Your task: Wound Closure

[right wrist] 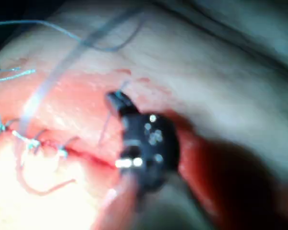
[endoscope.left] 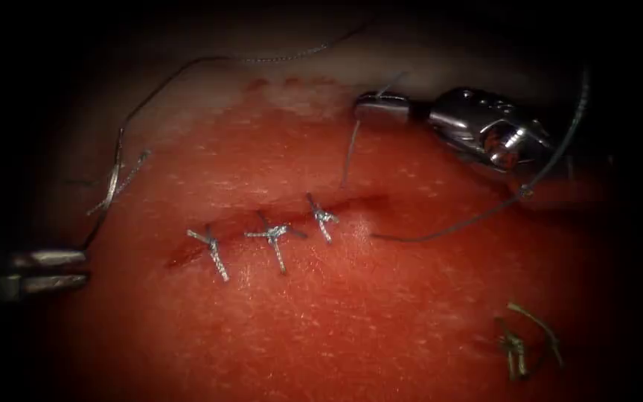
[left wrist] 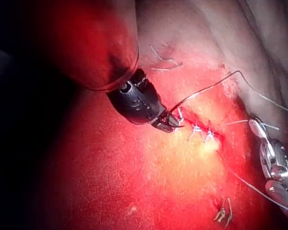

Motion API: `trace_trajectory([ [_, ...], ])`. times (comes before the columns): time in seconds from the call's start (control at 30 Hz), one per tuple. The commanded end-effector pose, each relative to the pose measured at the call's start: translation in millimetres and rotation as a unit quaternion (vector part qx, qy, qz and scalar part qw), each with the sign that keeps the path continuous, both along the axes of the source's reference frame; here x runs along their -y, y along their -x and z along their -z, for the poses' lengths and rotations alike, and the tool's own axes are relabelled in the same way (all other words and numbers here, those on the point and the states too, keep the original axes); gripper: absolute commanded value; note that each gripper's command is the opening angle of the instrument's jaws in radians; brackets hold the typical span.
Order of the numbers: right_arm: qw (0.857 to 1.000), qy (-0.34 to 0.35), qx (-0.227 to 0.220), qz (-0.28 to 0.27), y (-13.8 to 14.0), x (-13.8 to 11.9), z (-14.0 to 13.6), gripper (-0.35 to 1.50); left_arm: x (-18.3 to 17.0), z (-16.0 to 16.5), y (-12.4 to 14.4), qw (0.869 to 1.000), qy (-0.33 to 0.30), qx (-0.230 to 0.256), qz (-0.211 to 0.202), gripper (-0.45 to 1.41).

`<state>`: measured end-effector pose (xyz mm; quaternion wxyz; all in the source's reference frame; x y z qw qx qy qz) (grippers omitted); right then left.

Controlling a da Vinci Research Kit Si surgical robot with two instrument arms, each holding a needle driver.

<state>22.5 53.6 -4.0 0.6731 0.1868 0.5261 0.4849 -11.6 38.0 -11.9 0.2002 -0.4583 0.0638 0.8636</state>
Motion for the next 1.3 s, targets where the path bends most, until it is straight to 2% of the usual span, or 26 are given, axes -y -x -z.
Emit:
trace_trajectory([
  [0.03,1.000,0.001,-0.001,0.000,-0.8,0.0,-0.7,-0.35,0.6,-0.7,0.5,1.000,-0.001,0.001,0.000,-0.35],
  [0.33,1.000,0.003,0.002,-0.002,-1.3,-0.2,-1.4,-0.35,0.6,0.0,1.0,1.000,-0.006,0.004,-0.003,-0.35],
  [0.37,1.000,0.009,-0.001,-0.017,-1.5,-0.3,-1.4,-0.21,0.7,0.2,1.3,1.000,-0.007,0.007,-0.003,-0.35],
  [0.4,0.999,0.017,0.002,-0.034,-1.5,-0.2,-1.4,0.48,0.7,0.4,1.5,1.000,-0.009,0.011,-0.002,-0.35],
  [0.43,0.999,0.022,0.007,-0.045,-1.5,-0.2,-1.3,0.98,0.8,0.5,1.8,1.000,-0.009,0.012,-0.001,-0.35],
  [0.47,0.997,0.044,0.026,-0.054,-1.3,-0.2,-1.0,1.37,0.8,1.0,2.3,1.000,-0.006,0.014,-0.003,-0.35],
  [0.5,0.997,0.047,0.032,-0.059,-1.1,-0.2,-0.8,1.45,0.7,1.2,2.6,1.000,-0.006,0.015,-0.001,-0.35],
  [0.53,0.994,0.064,0.050,-0.067,-0.5,0.1,-0.2,1.49,0.4,1.7,3.1,1.000,0.001,0.016,-0.002,-0.35],
  [0.7,0.992,0.089,0.067,-0.059,1.2,0.9,1.8,1.49,-0.4,2.1,4.0,1.000,-0.002,0.016,0.002,-0.35],
  [0.87,0.990,0.111,0.070,-0.042,4.1,3.8,3.7,1.49,-1.6,3.1,6.2,1.000,-0.001,0.024,0.011,-0.35],
  [0.97,0.990,0.105,0.087,-0.023,4.6,5.7,4.5,1.49,-2.9,3.4,8.3,1.000,0.000,0.028,0.010,-0.35],
  [1.1,0.989,0.108,0.099,-0.011,4.6,6.8,5.5,1.49,-4.0,2.9,9.7,1.000,-0.001,0.028,0.011,-0.35],
  [1.3,0.990,0.106,0.092,-0.003,5.0,7.4,6.1,1.38,-5.0,2.7,10.3,0.999,-0.002,0.030,0.009,-0.35],
])
